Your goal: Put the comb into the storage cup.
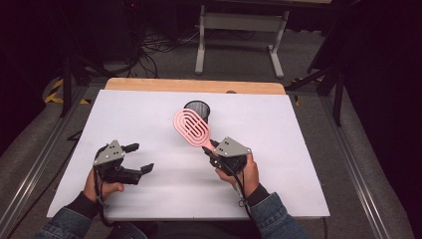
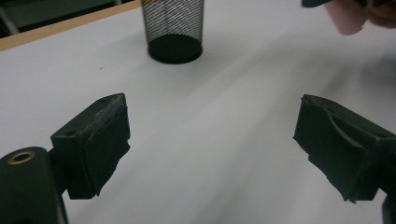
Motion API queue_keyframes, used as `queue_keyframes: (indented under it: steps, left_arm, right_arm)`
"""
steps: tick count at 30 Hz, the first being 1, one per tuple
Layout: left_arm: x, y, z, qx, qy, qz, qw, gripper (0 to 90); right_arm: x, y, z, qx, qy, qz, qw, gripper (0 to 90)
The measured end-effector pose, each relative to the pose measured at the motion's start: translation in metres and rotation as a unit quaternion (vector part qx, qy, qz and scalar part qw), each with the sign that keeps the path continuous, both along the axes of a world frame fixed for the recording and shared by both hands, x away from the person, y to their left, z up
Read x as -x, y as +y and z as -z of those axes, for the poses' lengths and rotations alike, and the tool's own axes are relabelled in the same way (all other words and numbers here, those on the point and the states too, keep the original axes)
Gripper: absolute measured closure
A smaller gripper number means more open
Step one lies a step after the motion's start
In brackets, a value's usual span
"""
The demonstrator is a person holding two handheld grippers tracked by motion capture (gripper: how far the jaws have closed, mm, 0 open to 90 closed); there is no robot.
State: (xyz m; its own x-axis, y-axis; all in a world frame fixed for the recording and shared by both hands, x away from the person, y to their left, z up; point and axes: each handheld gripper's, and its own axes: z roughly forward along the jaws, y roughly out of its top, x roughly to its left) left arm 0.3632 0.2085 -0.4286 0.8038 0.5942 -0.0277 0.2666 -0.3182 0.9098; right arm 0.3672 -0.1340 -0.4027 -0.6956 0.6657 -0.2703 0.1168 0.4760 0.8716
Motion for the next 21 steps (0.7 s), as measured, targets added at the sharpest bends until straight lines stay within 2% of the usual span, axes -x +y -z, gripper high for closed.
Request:
queue_keyframes:
  steps: [2,3,7,9,10,11,12,14,17,21]
  left_arm:
    - [-0.001,-0.006,-0.002,0.0,-0.001,0.005,1.0,11.9]
    - [-0.004,-0.02,-0.007,0.0,-0.005,0.019,0.9998,12.0]
    - [-0.01,-0.043,-0.015,0.022,-0.001,0.045,0.9988,12.6]
    - [-0.011,-0.048,-0.017,0.027,-0.003,0.048,0.9984,12.6]
    - [-0.014,-0.055,-0.019,0.04,0.001,0.058,0.9975,13.1]
    - [-0.014,-0.055,-0.019,0.04,0.001,0.058,0.9975,13.1]
    - [-0.017,-0.063,-0.021,0.054,0.003,0.061,0.9967,13.2]
    - [-0.018,-0.067,-0.021,0.058,0.003,0.061,0.9964,13.7]
    - [-0.021,-0.076,-0.023,0.076,0.007,0.055,0.9956,14.6]
    - [-0.027,-0.085,-0.025,0.106,0.018,0.05,0.993,15.7]
  right_arm:
    - [0.0,0.0,0.0,-0.001,-0.002,0.001,1.0,70.0]
    - [0.001,0.001,0.001,-0.002,-0.005,0.002,1.0,70.0]
    - [0.002,0.002,0.002,-0.005,-0.013,0.003,0.9999,70.0]
    - [0.002,0.002,0.003,-0.005,-0.014,0.004,0.9999,70.0]
    - [0.002,0.003,0.004,-0.008,-0.018,0.005,0.9998,70.0]
    - [0.002,0.003,0.004,-0.008,-0.018,0.005,0.9998,70.0]
    - [0.002,0.003,0.005,-0.009,-0.02,0.004,0.9998,70.0]
    - [0.003,0.004,0.005,-0.009,-0.021,0.004,0.9997,70.1]
    - [0.004,0.007,0.006,-0.009,-0.025,0.003,0.9997,70.0]
    - [0.005,0.009,0.008,-0.007,-0.028,0.002,0.9996,70.0]
